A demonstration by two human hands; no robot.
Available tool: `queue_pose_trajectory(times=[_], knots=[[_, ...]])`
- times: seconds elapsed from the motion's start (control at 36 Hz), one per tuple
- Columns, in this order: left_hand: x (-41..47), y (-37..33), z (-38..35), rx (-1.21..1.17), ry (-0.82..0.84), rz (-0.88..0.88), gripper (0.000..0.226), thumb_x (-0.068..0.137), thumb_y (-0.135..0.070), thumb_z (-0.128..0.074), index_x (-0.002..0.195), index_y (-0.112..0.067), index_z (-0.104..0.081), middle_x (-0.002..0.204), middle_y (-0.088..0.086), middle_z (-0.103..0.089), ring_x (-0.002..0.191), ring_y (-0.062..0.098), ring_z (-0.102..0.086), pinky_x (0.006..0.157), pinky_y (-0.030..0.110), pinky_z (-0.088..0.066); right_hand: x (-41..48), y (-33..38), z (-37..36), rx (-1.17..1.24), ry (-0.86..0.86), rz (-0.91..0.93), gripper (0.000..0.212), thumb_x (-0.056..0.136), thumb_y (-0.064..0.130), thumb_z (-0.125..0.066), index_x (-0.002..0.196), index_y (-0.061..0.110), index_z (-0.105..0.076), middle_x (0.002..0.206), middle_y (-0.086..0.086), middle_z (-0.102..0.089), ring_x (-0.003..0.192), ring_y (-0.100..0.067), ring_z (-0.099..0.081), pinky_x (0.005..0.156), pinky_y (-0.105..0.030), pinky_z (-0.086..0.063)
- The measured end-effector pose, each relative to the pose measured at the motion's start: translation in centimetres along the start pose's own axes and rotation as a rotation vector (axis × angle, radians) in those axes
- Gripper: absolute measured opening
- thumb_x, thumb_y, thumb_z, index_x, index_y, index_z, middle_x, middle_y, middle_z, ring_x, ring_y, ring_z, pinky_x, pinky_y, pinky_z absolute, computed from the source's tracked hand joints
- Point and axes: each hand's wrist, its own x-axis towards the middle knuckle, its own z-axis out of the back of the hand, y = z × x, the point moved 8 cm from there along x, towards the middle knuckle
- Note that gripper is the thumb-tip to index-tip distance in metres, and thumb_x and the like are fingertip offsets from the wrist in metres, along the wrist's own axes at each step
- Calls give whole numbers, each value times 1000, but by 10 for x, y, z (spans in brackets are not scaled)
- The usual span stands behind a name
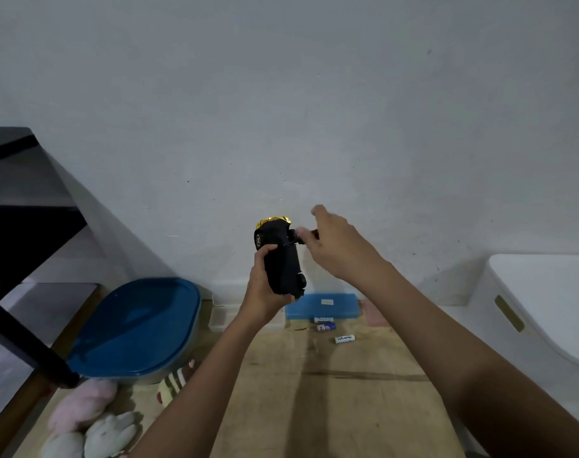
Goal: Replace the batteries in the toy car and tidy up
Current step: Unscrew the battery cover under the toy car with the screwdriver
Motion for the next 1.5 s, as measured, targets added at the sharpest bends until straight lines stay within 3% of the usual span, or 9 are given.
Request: queue_pose_trajectory(times=[0.14,0.22,0.36,0.53,0.69,0.94,1.11,1.19,1.5], knots=[[0,4,-4,-53,37,21,92,60,17,-74,123,-34,-30,122,11,-47,100,32,-58,76,44,-57,3,-2,7,85,-105,0,13,92,13,-52,91,3,-61,91,-10,-55,77,-24,-57,69,-36,-52],[-1,-1,-4,-25,32,8,92,62,18,-73,123,-33,-27,120,5,-46,101,24,-56,72,28,-57,1,2,9,199,-138,51,12,83,-1,-59,90,9,-61,98,-3,-47,86,-20,-55,77,-31,-51],[0,-2,-2,-64,14,-4,90,64,21,-70,124,-32,-27,130,14,-40,107,29,-54,67,24,-56,1,-9,11,122,-132,-123,33,93,41,-48,95,9,-41,88,-9,-54,71,-25,-58,57,-35,-50],[2,-7,0,-87,-3,-29,89,65,25,-65,126,-27,-26,129,14,-40,100,25,-56,64,18,-55,-2,-2,16,177,-246,-37,24,91,24,-58,78,4,-57,78,-10,-61,70,-23,-57,66,-37,-52],[2,-1,0,-82,17,0,88,67,19,-69,128,-28,-27,120,6,-47,90,8,-60,71,21,-54,1,3,15,237,-260,-6,16,86,21,-64,84,6,-60,76,-10,-65,76,-23,-60,71,-39,-52],[-4,7,2,-41,8,16,95,59,13,-74,117,-49,-31,129,13,-43,109,31,-55,78,38,-57,3,5,0,-42,-44,66,38,76,-17,-47,104,6,-56,100,-10,-54,90,-27,-51,73,-36,-46],[-4,5,7,-18,-38,-3,94,61,18,-73,122,-36,-27,131,7,-40,113,26,-51,79,30,-55,0,2,-12,-217,64,35,9,93,11,-46,102,6,-46,97,-11,-46,73,-21,-41,60,-31,-35],[-5,7,7,-25,-30,-7,95,60,16,-75,123,-37,-27,130,9,-42,111,27,-53,80,33,-56,1,0,-13,-231,84,10,30,99,32,-38,101,5,-50,86,-6,-41,77,-21,-44,63,-29,-33],[-10,3,7,-7,-9,-27,73,80,10,-62,127,-33,-27,130,2,-41,113,20,-53,88,35,-55,-4,14,0,-231,-61,128,21,83,-5,-49,98,9,-46,93,-6,-36,80,-20,-37,57,-32,-40]])
